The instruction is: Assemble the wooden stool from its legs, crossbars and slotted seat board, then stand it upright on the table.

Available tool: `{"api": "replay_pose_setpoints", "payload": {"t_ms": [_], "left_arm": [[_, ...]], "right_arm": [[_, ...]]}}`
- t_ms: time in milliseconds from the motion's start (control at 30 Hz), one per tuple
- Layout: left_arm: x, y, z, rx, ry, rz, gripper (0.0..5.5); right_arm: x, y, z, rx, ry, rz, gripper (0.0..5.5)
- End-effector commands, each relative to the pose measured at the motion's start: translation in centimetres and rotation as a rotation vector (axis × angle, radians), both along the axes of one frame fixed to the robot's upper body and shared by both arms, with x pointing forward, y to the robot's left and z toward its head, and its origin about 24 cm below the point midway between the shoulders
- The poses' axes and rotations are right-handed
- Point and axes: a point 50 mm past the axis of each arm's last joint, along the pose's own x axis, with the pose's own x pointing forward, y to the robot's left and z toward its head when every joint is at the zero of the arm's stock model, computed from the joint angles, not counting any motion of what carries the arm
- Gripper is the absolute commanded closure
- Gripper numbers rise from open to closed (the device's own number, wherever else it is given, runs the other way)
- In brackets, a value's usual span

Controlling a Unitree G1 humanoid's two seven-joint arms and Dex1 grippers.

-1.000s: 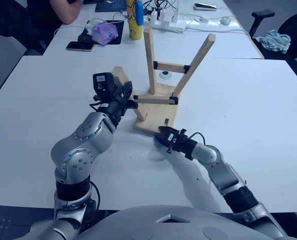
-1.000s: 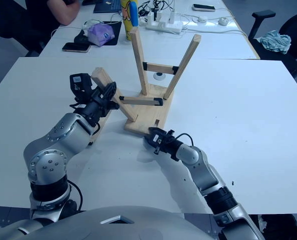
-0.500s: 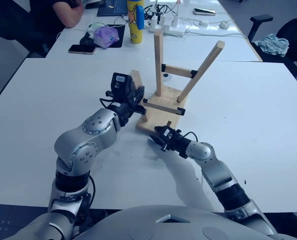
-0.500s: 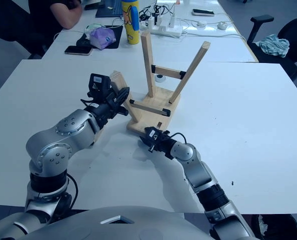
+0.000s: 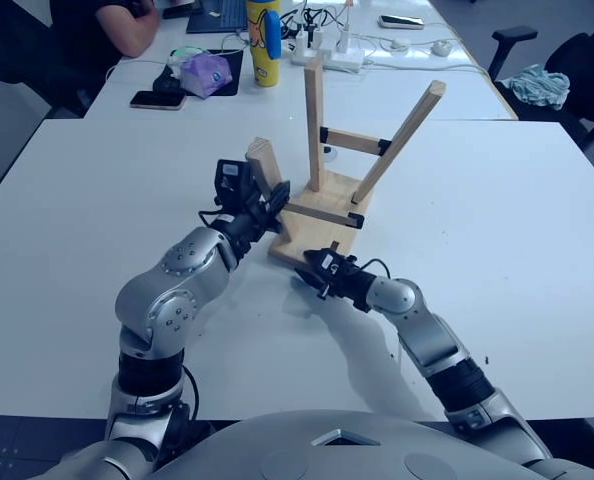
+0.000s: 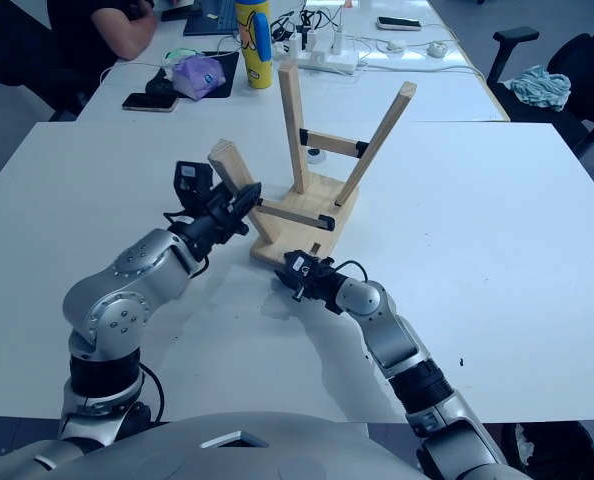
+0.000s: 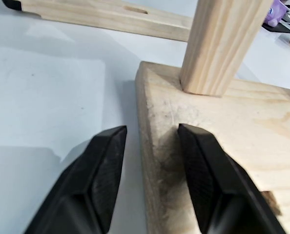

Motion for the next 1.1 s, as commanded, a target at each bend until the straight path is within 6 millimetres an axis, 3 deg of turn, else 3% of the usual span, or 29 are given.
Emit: {"api": "replay_pose_setpoints", "payload": {"t_ms": [33,200,300,467,567,633,733,800,867,900,967,1033,1100], "left_arm": [[-1.7,1.5,2.8,-0.031,-0.235,-0.052,3.23],[-2.7,2.2,6.4,0.034,-0.501,-0.126,3.62],[-0.9,1.3,9.2,-0.01,-0.593,-0.097,4.12],[3.1,-0.2,11.4,-0.086,-0.564,-0.03,4.77],[5.1,-0.1,13.1,-0.143,-0.548,0.013,5.19],[6.0,-0.2,14.1,-0.197,-0.522,0.016,5.48],[6.2,-0.4,14.6,-0.194,-0.533,0.018,5.48],[6.6,-0.7,13.5,-0.154,-0.478,0.004,5.48],[7.2,-2.0,8.4,-0.082,-0.181,-0.103,5.48],[7.4,-2.0,5.2,-0.101,-0.013,-0.088,5.48],[6.9,-1.9,0.6,-0.091,0.188,-0.087,5.48],[6.3,-1.7,-1.3,-0.069,0.254,-0.075,5.48],[6.1,-2.0,-0.6,-0.07,0.221,-0.071,5.48]], "right_arm": [[-1.9,-2.4,-4.4,-0.145,0.204,-0.052,3.54],[-1.9,-2.6,-4.8,-0.152,0.191,-0.053,3.54],[-1.9,-2.7,-5.4,-0.172,0.189,-0.05,3.54],[-1.6,-2.6,-5.7,-0.183,0.192,-0.033,3.54],[-1.4,-2.4,-5.8,-0.191,0.191,-0.014,3.54],[-1.4,-2.3,-5.9,-0.191,0.192,-0.012,3.54],[-1.3,-2.2,-6.0,-0.194,0.19,-0.001,3.54],[-1.4,-2.1,-6.1,-0.193,0.19,0.0,3.54],[-1.4,-2.1,-6.1,-0.199,0.19,0.005,3.54],[-1.4,-2.0,-6.1,-0.197,0.189,0.006,3.54],[-1.4,-1.8,-6.0,-0.192,0.189,0.009,3.54],[-1.4,-1.5,-5.9,-0.19,0.189,0.022,3.54],[-1.5,-1.5,-5.9,-0.188,0.191,0.025,3.54]]}}
